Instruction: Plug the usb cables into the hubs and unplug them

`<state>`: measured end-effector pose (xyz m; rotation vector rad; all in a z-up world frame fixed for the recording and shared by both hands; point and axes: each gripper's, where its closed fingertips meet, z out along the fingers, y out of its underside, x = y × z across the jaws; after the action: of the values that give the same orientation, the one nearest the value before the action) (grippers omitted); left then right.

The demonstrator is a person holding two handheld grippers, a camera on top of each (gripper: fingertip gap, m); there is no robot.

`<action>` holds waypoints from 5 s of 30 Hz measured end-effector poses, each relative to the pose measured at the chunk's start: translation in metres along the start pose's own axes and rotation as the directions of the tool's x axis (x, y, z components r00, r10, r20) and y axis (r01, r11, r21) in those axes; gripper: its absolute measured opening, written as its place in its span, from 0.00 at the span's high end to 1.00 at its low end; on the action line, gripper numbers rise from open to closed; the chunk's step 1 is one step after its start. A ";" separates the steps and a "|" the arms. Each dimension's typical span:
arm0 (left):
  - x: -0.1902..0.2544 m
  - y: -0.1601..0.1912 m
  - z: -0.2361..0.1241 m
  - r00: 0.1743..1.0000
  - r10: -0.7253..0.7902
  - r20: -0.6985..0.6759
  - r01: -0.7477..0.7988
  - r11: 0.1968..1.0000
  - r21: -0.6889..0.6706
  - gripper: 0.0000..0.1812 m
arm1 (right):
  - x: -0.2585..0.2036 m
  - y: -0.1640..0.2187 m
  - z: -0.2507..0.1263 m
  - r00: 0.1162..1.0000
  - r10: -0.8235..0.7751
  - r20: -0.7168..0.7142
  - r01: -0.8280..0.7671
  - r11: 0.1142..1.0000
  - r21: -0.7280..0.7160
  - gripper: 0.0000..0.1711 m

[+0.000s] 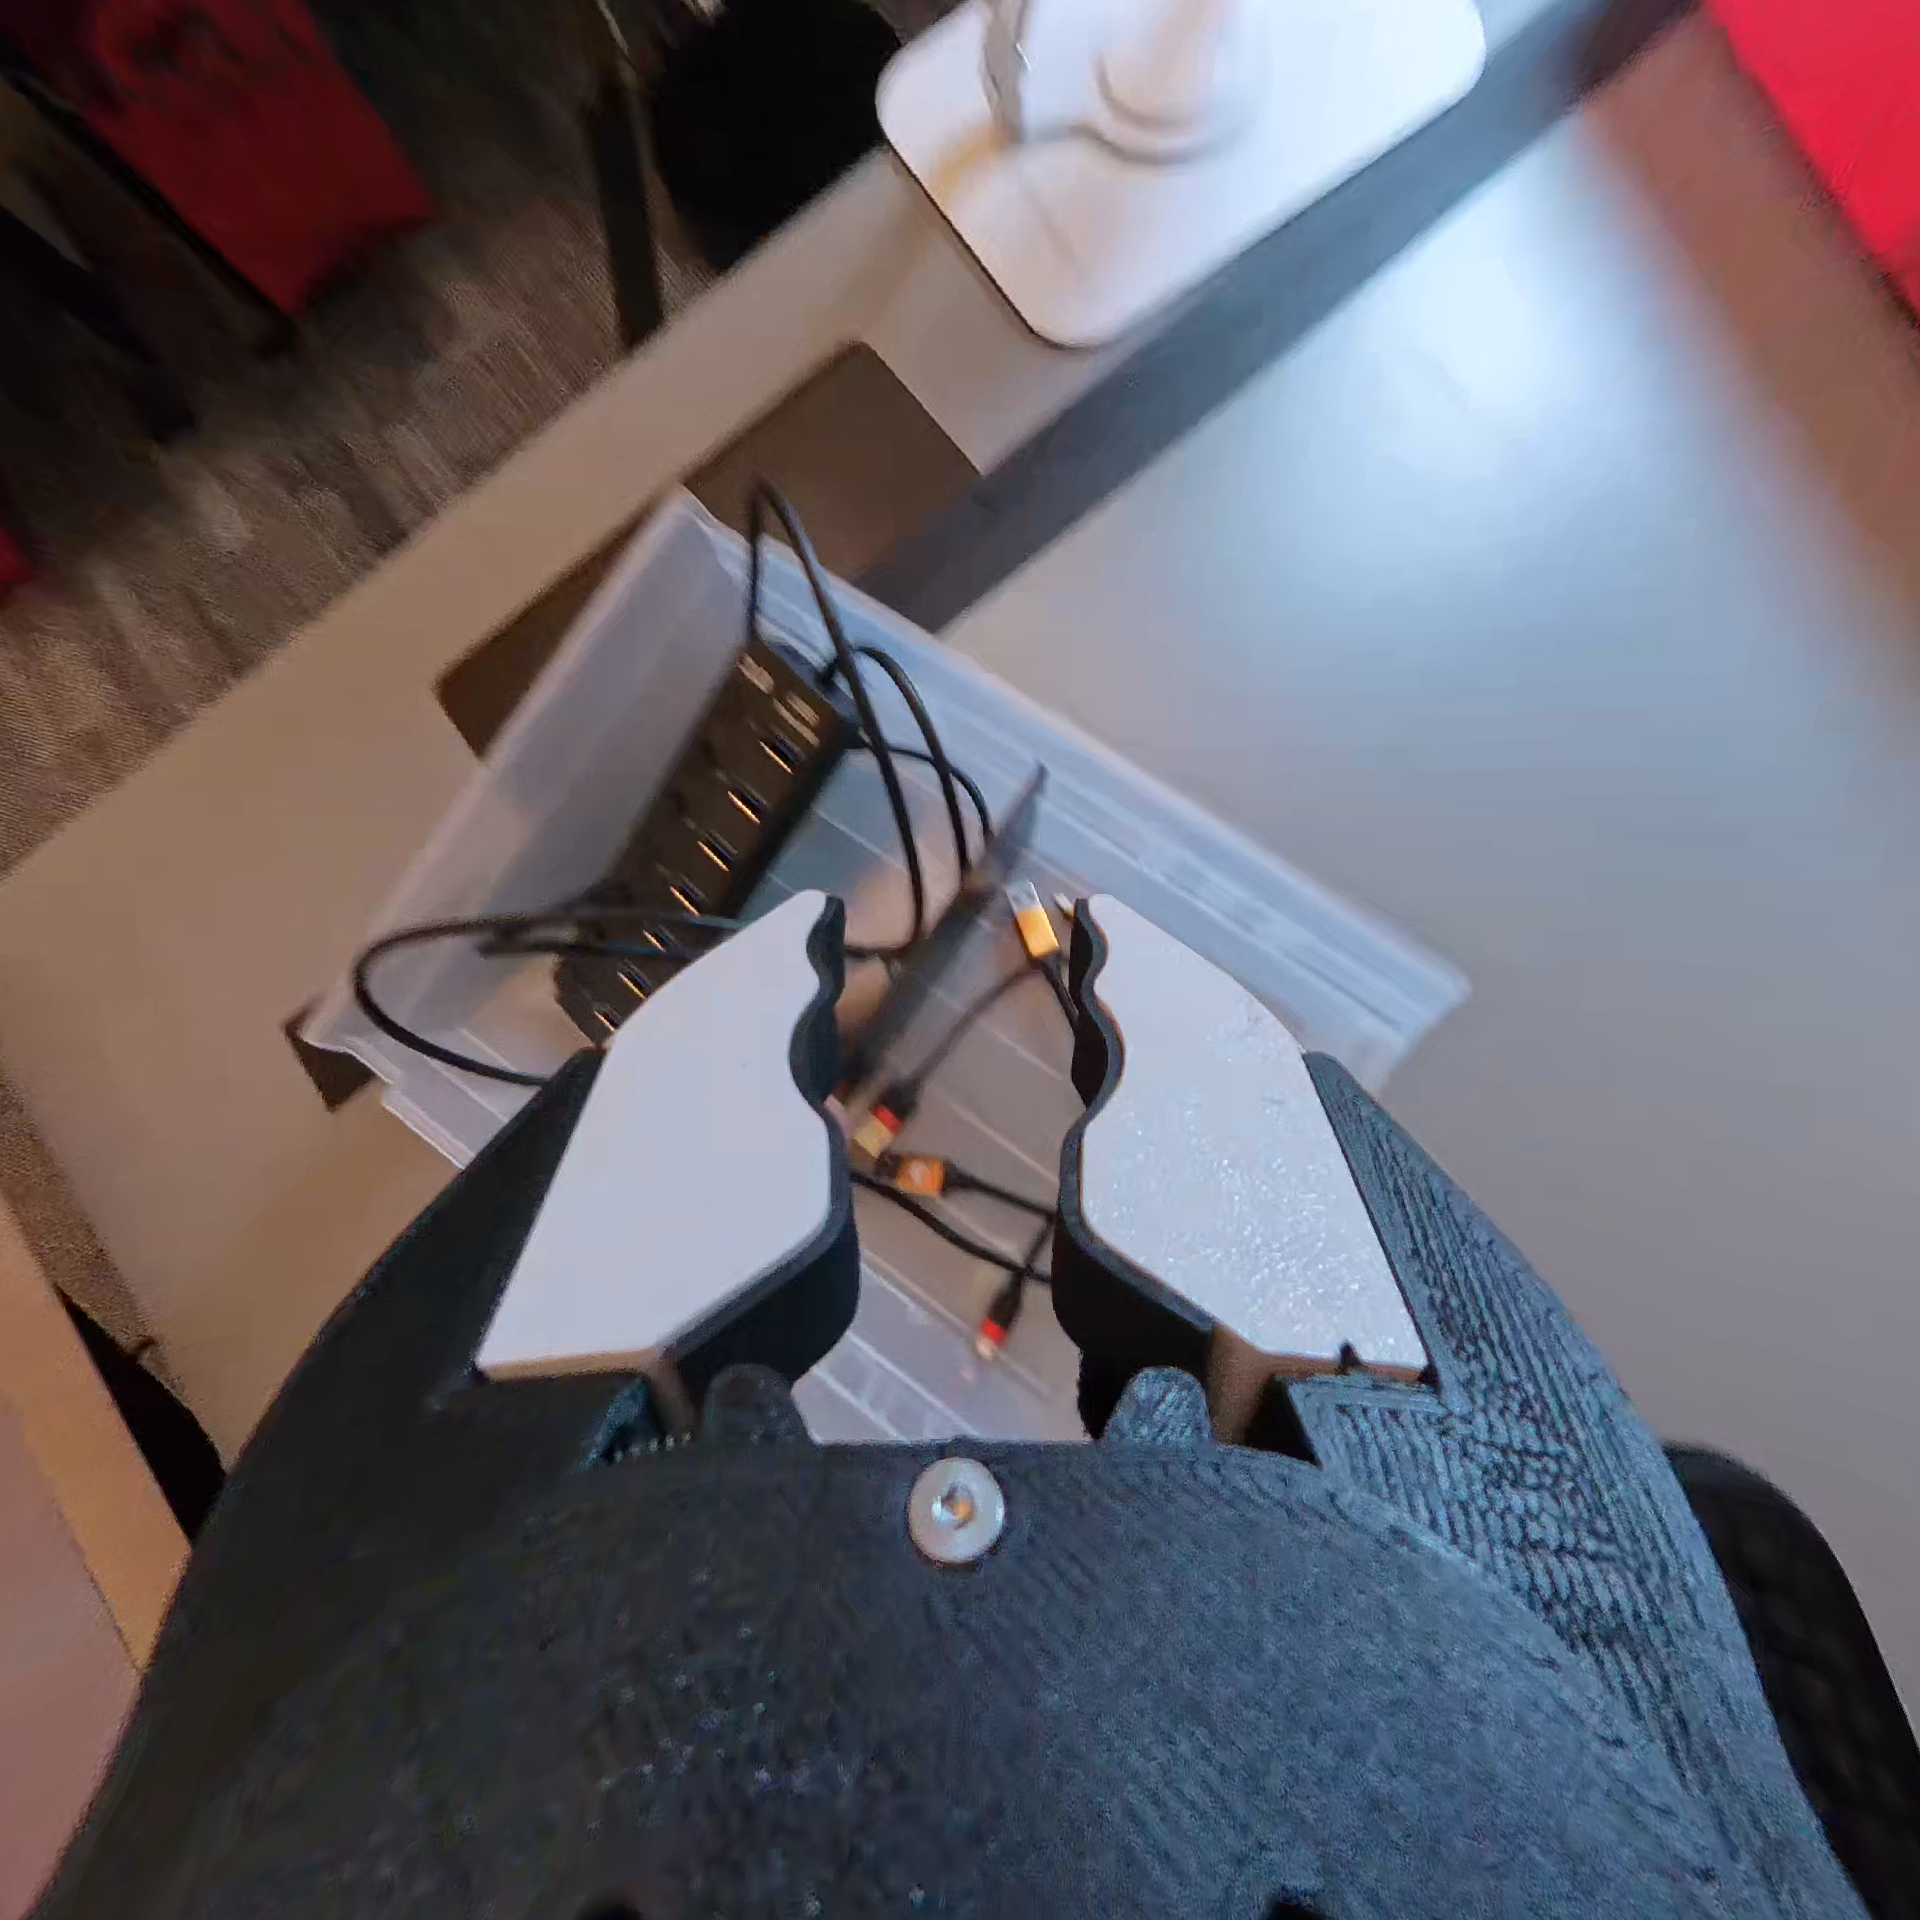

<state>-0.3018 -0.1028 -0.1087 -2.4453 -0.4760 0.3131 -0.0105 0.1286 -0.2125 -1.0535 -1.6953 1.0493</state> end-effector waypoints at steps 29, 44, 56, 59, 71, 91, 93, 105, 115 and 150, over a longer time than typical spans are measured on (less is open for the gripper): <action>-0.082 0.003 0.118 0.825 0.490 0.284 -0.433 0.869 -0.240 0.71 | 0.001 0.011 0.005 1.000 -0.029 0.000 0.029 0.999 -0.042 0.87; -0.059 -0.114 -0.091 0.816 0.316 0.483 -0.448 0.875 0.185 0.72 | -0.003 0.003 0.005 1.000 0.002 0.005 -0.002 1.000 -0.002 0.87; 0.145 -0.162 -0.176 0.694 0.514 0.504 -0.710 0.603 0.362 0.73 | 0.031 -0.114 0.001 0.990 -0.126 -0.066 0.137 0.964 0.227 0.74; 0.206 -0.150 -0.166 0.699 0.559 0.447 -0.715 0.555 0.424 0.73 | 0.038 -0.146 -0.014 0.980 -0.183 -0.079 0.199 0.931 0.305 0.68; 0.352 -0.075 -0.060 0.770 0.633 0.078 -0.527 0.562 0.637 0.83 | -0.036 -0.106 -0.030 0.815 -0.211 0.539 0.137 0.975 0.175 0.43; 0.386 -0.048 -0.036 0.777 0.612 -0.145 -0.413 0.671 0.616 0.77 | -0.066 -0.100 -0.003 0.843 0.143 0.518 -0.344 0.885 0.315 0.63; 0.375 -0.039 -0.044 0.771 0.618 -0.158 -0.415 0.674 0.612 0.76 | -0.062 -0.101 -0.015 0.780 0.169 0.603 -0.418 0.857 0.301 0.63; 0.278 0.005 -0.039 0.860 0.365 -0.357 -0.067 0.774 0.629 0.80 | -0.064 -0.104 -0.053 0.631 0.081 0.772 -0.454 0.845 0.283 0.63; 0.297 0.040 0.042 0.780 0.317 -0.540 -0.007 0.867 0.499 0.77 | -0.082 -0.124 -0.070 0.645 -0.032 0.764 -0.393 0.843 0.367 0.63; 0.304 0.025 0.032 0.798 0.394 -0.456 -0.066 0.809 0.584 0.70 | -0.073 -0.099 -0.048 0.834 -0.119 0.539 -0.060 0.951 0.303 0.63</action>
<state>-0.0302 0.0194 -0.1818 -1.8896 0.1832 -0.1694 0.0337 0.0415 -0.1233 -0.5370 -1.8916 1.6541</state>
